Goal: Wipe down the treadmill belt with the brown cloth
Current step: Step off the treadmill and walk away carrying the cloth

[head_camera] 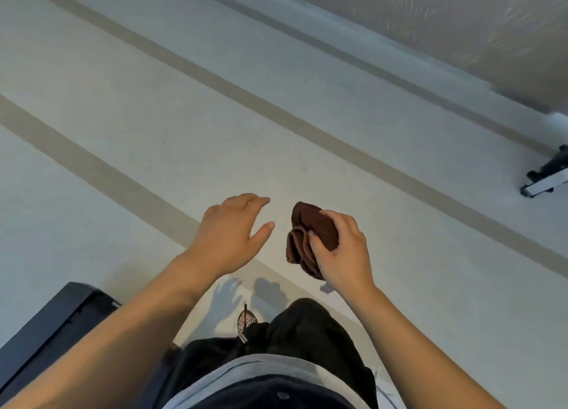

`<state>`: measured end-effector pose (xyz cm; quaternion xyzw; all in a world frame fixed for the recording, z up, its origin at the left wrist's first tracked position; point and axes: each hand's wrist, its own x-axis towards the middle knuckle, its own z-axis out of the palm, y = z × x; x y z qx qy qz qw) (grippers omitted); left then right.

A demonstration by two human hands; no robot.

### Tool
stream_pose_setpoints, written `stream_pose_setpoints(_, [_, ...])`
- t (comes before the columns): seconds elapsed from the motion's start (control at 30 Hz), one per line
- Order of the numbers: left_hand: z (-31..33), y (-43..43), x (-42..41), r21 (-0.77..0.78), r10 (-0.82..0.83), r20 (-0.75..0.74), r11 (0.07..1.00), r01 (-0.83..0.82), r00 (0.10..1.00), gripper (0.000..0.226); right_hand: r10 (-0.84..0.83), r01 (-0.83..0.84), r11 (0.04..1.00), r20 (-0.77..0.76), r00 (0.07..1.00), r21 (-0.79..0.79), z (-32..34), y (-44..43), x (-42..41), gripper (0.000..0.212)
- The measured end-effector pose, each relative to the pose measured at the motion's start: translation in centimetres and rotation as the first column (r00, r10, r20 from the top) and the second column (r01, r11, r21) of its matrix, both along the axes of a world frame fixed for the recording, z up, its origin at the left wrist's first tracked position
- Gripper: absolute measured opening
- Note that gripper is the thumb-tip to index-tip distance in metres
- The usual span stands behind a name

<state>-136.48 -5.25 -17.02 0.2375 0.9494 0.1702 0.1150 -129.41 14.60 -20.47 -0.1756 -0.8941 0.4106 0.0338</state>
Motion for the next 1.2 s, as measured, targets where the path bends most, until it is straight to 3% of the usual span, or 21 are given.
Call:
stream_pose_setpoints(0.17, [-0.5,0.2,-10.7,0.007,0.050,0.083,0.999,-0.051,0.995,0.051,-0.001,0.001,1.000,-0.026,1.000,0.002,-0.8,0.5,-12.7,0.041])
stream_pose_setpoints(0.4, [-3.9,-2.0,-29.2,-0.054,0.292,0.110,0.956,-0.288,0.950,0.051,0.182,-0.181,0.983,0.025,0.983,-0.036,-3.1,0.5,-35.2,0.043])
stream_pose_setpoints(0.6, [-1.6,-0.5,-46.0,-0.024,0.316,0.065,0.949,-0.315,0.946,0.052,0.332,-0.332,0.943,0.032,0.943,-0.025,-1.5,0.0,-53.7,0.040])
stream_pose_setpoints(0.73, [-1.4,-3.4,-54.3,0.007,0.460,0.080,0.887,-0.462,0.884,0.051,0.408,-0.406,0.912,0.033,0.912,-0.064,-1.5,-2.6,-64.9,0.039])
stream_pose_setpoints(0.83, [-2.5,-6.6,-60.7,-0.002,0.534,0.111,0.844,-0.537,0.838,0.052,0.475,-0.475,0.880,-0.010,0.880,0.004,-2.3,-6.0,-73.2,0.040])
stream_pose_setpoints(1.2, [-0.3,-18.1,-92.6,-0.086,0.361,0.007,0.929,-0.360,0.932,0.053,0.381,-0.382,0.916,-0.033,0.924,-0.121,-0.7,-16.0,-102.5,0.038])
